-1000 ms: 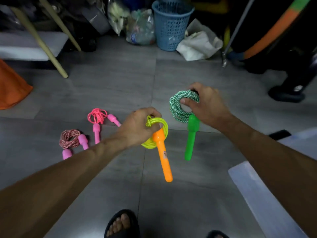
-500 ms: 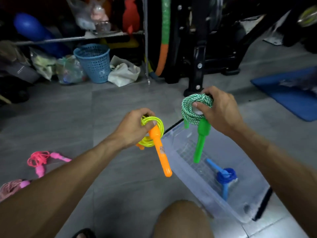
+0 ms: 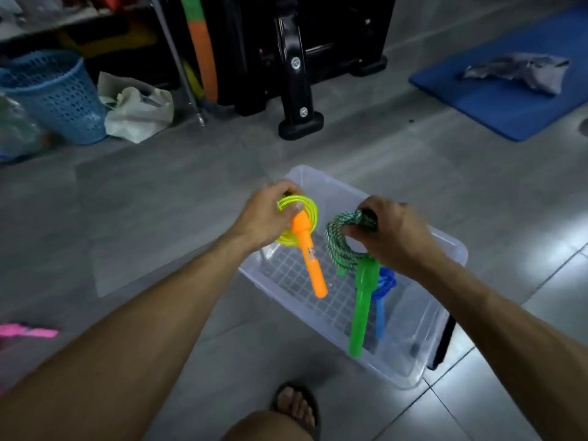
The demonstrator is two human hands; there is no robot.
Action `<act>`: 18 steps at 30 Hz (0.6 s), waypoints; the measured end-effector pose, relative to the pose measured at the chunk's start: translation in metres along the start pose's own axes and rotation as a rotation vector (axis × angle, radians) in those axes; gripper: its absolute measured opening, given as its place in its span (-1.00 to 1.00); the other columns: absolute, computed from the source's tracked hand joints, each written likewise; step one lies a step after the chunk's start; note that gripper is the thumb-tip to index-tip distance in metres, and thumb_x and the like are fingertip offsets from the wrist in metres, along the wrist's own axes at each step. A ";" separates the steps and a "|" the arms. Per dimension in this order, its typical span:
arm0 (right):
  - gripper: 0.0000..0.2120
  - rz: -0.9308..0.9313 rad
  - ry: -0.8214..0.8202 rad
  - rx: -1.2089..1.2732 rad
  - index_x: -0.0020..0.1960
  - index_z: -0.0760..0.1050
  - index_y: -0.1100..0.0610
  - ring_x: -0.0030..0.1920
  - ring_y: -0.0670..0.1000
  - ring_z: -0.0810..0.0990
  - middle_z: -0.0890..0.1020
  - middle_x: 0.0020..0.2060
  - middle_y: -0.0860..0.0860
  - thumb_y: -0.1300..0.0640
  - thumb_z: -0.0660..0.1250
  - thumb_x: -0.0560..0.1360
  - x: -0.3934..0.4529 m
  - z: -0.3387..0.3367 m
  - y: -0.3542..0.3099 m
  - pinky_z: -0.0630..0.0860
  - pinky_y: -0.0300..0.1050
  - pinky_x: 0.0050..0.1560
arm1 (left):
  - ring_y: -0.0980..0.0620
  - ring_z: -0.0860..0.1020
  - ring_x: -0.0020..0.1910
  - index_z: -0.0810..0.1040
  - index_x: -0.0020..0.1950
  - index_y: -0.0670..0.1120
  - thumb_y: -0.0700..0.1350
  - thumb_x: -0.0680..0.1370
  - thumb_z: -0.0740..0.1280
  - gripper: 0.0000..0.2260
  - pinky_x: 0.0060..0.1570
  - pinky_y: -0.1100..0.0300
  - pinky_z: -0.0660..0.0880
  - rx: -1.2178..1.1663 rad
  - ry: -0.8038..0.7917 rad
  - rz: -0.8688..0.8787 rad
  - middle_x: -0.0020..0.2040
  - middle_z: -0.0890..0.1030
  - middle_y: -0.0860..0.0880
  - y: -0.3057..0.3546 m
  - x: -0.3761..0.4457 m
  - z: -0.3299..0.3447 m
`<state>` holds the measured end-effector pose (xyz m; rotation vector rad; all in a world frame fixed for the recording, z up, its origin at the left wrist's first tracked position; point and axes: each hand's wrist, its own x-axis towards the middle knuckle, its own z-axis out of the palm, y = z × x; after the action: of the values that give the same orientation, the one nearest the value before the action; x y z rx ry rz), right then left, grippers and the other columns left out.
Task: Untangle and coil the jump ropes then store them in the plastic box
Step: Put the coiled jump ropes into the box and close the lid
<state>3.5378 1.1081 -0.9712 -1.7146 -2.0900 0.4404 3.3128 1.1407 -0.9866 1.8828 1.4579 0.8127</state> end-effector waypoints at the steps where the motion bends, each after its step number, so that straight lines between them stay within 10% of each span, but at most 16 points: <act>1: -0.70 -0.010 -0.043 -0.025 -0.09 0.51 0.08 -0.17 0.18 0.59 0.56 -0.32 0.04 -0.13 0.42 0.39 0.000 0.013 0.006 0.39 -0.09 -0.27 | 0.01 0.56 -0.04 0.57 0.00 -0.04 -0.12 0.47 0.36 -0.88 0.02 0.06 0.51 0.042 -0.093 -0.008 -0.06 0.60 0.04 -0.016 0.001 0.007; 6: -0.66 0.029 -0.171 -0.020 0.02 0.52 0.08 -0.04 0.21 0.59 0.65 -0.13 0.13 -0.15 0.39 0.40 0.023 0.081 0.036 0.48 -0.03 -0.13 | 0.02 0.59 -0.07 0.58 -0.01 -0.02 -0.13 0.51 0.37 -0.93 0.00 -0.02 0.53 0.185 -0.479 -0.117 -0.09 0.62 0.03 -0.083 0.002 0.040; 18: -0.66 0.242 -0.157 0.023 0.13 0.49 0.16 0.05 0.22 0.57 0.61 0.04 0.16 -0.01 0.38 0.45 0.091 0.164 0.083 0.45 -0.05 -0.04 | -0.14 0.50 0.13 0.49 0.13 0.00 0.02 0.49 0.34 -0.76 0.05 0.03 0.46 0.487 -0.398 -0.196 0.10 0.56 -0.10 -0.132 0.043 0.085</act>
<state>3.5125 1.2149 -1.1443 -1.9864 -1.9778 0.6882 3.3084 1.2012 -1.1379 2.0453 1.6361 -0.0266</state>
